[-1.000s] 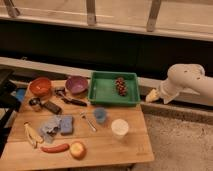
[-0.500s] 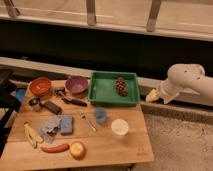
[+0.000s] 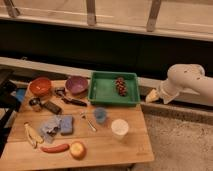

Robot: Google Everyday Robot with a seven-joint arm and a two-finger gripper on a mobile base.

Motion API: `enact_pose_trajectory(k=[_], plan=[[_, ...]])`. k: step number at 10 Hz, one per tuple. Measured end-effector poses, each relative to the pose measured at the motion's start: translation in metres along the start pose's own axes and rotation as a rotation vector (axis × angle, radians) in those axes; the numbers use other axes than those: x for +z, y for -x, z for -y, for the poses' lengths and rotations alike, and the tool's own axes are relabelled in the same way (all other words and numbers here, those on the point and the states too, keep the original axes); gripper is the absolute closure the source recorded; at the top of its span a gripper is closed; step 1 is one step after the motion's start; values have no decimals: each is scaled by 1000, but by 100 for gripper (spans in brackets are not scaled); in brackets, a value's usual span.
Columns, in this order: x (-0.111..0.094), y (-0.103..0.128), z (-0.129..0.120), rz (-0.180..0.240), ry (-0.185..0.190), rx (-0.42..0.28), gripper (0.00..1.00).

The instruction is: Place fork in purple bowl

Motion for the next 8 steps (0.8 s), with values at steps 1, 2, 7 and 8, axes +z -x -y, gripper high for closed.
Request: enact_pose_trajectory(k=[1, 2, 7, 8], plan=[[0, 0, 0, 0, 0, 0, 34], [0, 0, 0, 0, 0, -3, 34], [1, -3, -63, -6, 21, -191, 34], [0, -2, -90, -3, 32, -241, 34]])
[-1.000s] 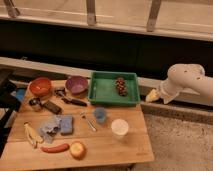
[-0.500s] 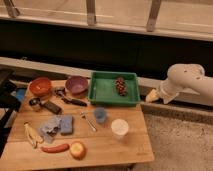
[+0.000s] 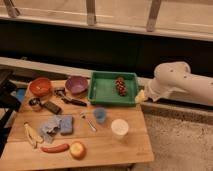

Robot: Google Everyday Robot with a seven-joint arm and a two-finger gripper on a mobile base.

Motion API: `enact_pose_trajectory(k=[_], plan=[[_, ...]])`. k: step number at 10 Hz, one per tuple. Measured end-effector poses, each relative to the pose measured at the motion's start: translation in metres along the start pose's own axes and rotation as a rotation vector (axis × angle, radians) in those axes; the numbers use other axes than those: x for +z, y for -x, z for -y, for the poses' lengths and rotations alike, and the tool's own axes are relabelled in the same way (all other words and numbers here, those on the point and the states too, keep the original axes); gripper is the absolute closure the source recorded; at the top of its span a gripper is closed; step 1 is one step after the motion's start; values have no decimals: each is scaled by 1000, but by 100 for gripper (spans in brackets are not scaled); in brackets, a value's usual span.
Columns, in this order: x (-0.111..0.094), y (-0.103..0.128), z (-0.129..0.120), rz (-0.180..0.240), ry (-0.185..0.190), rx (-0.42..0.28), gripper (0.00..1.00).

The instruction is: Place fork in purple bowl

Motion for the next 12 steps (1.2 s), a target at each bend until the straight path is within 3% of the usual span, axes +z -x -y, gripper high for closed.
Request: enact_pose_trajectory(k=[5, 8, 9, 10, 12], plan=[[-3, 9, -138, 7, 99, -226, 34], [-4, -2, -215, -12, 212, -312, 34], [-6, -7, -244, -25, 290, -336, 34], [-8, -8, -252, -29, 315, -343, 34], [-8, -9, -255, -31, 324, -345, 34]])
